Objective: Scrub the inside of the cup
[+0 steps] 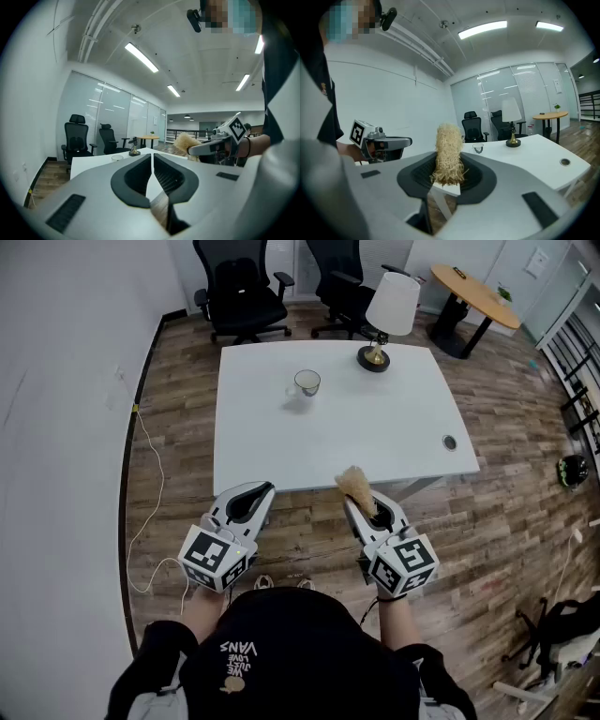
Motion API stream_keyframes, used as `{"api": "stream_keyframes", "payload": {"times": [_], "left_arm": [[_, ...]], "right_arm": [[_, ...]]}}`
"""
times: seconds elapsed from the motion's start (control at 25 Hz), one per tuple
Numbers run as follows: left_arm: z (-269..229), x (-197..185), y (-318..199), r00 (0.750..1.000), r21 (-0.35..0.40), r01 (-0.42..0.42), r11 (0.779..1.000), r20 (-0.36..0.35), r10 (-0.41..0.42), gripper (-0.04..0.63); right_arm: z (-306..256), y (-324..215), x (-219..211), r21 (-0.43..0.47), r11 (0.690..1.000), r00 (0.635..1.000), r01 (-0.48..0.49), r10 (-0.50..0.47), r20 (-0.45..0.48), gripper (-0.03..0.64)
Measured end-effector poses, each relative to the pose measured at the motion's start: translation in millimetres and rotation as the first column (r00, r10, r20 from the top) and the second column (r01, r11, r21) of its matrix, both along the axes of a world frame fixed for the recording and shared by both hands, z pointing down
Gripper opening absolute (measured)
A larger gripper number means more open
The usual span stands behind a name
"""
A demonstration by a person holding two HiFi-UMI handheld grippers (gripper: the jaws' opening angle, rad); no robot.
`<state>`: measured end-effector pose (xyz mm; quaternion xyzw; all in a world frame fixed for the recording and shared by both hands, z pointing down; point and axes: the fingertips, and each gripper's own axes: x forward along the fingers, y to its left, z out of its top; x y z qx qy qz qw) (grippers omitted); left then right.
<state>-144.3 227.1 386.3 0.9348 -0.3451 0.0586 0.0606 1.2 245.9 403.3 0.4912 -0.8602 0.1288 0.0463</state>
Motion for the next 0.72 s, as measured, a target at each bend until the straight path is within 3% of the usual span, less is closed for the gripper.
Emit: {"api": "stream_keyframes", "payload": {"times": [0.24, 0.72], "left_arm": [[-3, 10, 5, 1.0, 0.015, 0.003, 1.0, 0.001, -0.003, 0.025], [18, 25, 13, 0.999, -0.013, 0.044, 0.999, 0.012, -0.043, 0.025]], "right_arm": [[-1, 2, 7, 0.006, 1.0, 1.0, 0.018, -0.018, 0.0, 0.109], [-1, 10, 21, 0.014, 0.996, 0.991, 0.086, -0.087, 0.106, 0.11]]}}
